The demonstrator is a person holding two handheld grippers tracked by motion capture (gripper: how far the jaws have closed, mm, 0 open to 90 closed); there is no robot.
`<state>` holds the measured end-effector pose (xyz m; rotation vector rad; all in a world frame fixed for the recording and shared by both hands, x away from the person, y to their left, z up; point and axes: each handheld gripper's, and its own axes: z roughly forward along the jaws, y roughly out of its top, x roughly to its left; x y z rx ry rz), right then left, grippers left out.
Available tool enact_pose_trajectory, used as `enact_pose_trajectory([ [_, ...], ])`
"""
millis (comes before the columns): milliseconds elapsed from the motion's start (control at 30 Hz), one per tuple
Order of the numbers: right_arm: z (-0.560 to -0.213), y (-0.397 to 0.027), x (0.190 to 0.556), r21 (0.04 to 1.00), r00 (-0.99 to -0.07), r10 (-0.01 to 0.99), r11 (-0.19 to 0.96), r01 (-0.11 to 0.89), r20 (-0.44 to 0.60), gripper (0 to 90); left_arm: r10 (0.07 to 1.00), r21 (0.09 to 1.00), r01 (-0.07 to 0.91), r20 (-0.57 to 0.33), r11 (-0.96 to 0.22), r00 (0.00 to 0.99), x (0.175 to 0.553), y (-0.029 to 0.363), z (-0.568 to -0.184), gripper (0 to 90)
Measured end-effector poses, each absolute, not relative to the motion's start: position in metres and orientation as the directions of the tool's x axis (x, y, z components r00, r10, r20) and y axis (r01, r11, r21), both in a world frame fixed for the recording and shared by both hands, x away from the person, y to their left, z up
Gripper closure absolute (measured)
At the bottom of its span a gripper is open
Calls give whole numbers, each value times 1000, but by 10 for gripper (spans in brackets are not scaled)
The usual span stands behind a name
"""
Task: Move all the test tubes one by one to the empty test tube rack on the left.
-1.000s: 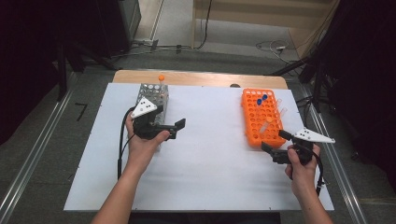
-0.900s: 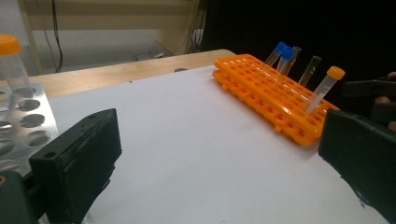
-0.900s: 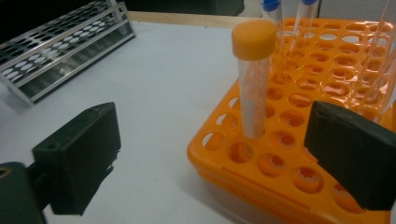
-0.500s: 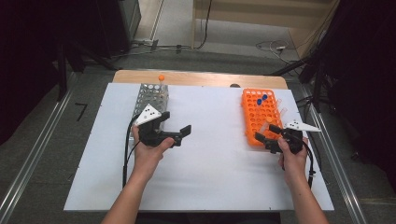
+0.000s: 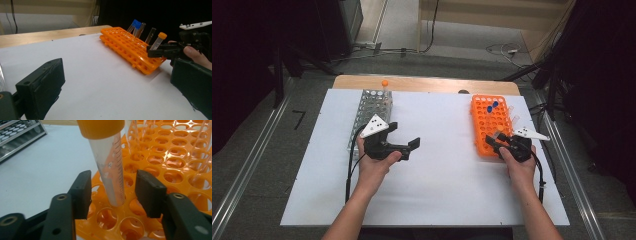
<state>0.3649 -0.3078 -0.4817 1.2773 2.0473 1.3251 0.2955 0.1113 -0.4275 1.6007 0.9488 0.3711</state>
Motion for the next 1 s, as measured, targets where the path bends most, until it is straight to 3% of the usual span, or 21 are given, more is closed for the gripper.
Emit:
enact_pose_trajectory([
  [333, -485, -298, 360, 881, -463, 884, 163, 445, 70, 707, 739, 924, 383, -249, -13, 626, 295, 108, -430, 0],
  [833, -465, -303, 351, 911, -471, 880, 135, 390, 71, 722, 727, 923, 384, -254, -15, 638, 294, 106, -430, 8],
  [1000, -455, -295, 346, 918, -519, 852, 146, 368, 73, 722, 723, 924, 382, -252, -17, 644, 293, 104, -429, 8],
])
